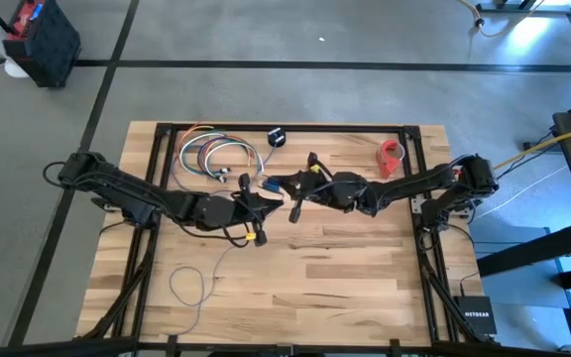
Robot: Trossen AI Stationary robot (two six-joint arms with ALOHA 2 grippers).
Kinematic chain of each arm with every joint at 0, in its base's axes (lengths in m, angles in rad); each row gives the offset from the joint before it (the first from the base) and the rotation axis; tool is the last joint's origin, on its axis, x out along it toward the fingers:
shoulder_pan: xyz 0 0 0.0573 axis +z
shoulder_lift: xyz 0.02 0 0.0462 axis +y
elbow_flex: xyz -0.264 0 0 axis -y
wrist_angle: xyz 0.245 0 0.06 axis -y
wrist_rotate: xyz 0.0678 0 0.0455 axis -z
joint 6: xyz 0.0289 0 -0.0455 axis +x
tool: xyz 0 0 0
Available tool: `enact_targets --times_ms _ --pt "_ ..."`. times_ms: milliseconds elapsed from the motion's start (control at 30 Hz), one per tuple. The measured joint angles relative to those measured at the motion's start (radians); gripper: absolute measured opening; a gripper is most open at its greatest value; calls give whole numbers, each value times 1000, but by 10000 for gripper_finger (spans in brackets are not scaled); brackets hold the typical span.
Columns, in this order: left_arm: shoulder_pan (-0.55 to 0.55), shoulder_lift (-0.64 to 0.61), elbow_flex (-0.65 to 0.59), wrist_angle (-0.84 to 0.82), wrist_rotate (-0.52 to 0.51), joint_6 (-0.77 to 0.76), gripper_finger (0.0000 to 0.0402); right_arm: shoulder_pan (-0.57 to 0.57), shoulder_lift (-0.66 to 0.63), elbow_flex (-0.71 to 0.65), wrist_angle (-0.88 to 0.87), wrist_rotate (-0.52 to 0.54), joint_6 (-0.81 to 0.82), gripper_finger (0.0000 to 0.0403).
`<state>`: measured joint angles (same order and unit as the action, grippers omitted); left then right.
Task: Coil cords
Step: Coil the blue wire onto the spool
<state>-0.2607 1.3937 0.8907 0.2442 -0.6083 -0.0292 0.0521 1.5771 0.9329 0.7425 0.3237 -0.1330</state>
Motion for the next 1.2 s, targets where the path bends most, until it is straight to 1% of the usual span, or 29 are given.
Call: enact_targets --times_ms 133,300,433,533,767,1000,1200 --pt "0 -1 1 -21 0 -1 1 1 -40 0 0 -27 6 10" --pt "0 -1 0 -36 0 3 1 1 -77 0 0 -30 22 10" --pt "0 0 -1 -55 2 12 1 1 -85 0 -7 -31 24 10" --pt "-1 0 -1 -70 2 15 1 1 -96 0 -23 -58 32 10" --pt "-1 -2 -3 -178 2 2 1 1 -131 0 -60 -67 32 10" --pt "-2 0 -4 -279 1 -28 1 1 -139 1 -79 -73 32 10" --pt "-1 0 -4 -291 0 -41 1 1 -139 2 -79 -100 32 10"
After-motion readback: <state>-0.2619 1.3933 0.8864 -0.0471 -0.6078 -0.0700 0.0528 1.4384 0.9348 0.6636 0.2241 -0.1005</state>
